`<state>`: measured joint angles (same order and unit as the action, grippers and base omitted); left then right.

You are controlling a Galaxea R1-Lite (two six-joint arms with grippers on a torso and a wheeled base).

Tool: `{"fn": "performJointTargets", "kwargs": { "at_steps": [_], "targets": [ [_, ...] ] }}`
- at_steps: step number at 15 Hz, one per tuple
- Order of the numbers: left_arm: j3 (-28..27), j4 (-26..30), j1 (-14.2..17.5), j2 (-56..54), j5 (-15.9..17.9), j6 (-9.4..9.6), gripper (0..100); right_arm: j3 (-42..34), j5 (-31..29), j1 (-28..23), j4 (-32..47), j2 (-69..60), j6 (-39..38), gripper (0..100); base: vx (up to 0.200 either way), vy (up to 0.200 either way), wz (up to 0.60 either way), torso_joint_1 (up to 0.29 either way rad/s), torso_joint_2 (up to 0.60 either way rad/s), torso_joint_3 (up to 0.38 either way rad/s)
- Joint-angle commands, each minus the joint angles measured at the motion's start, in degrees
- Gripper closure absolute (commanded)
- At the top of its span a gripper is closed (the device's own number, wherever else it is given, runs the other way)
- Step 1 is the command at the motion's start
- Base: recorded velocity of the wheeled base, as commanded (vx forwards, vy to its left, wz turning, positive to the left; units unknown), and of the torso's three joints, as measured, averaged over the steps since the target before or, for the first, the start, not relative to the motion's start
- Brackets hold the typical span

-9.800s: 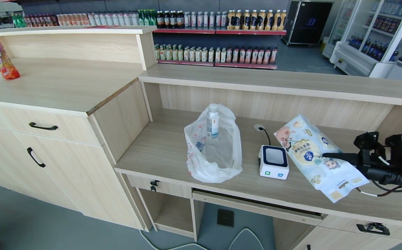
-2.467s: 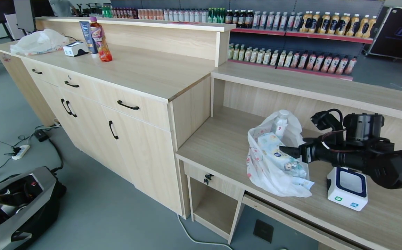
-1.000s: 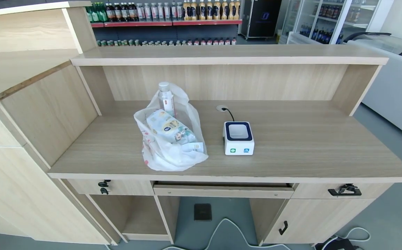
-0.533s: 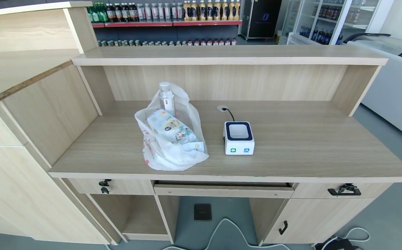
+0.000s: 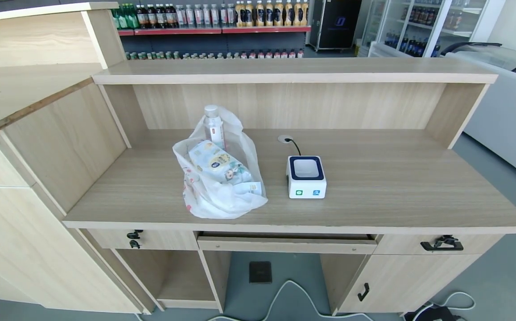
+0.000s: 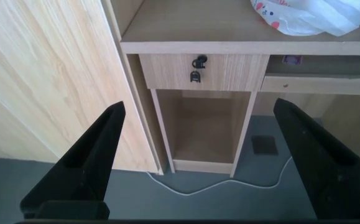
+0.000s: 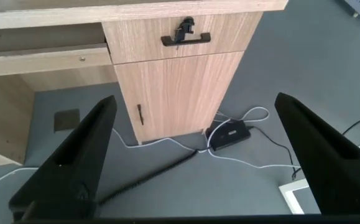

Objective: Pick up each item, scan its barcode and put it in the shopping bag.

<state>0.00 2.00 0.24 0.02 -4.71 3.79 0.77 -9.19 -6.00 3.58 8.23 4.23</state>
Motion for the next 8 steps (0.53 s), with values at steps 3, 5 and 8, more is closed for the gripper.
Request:
{"fn": "performJointTargets", "kwargs": {
  "at_steps": [3, 5, 8],
  "targets": [
    [0.0, 0.0, 0.0, 0.0, 0.0, -0.01, 0, 0.0, -0.4, 1.2, 0.8, -2.7, -0.7, 0, 0.0, 0.0, 0.0, 0.0, 0.0, 0.0],
    [0.0, 0.0, 0.0, 0.0, 0.0, -0.01, 0, 0.0, -0.4, 1.2, 0.8, -2.7, -0.8, 0, 0.0, 0.0, 0.0, 0.0, 0.0, 0.0],
    [0.0, 0.0, 0.0, 0.0, 0.0, -0.01, 0, 0.0, -0.4, 1.2, 0.8, -2.7, -0.3, 0, 0.0, 0.0, 0.0, 0.0, 0.0, 0.0]
  ]
}}
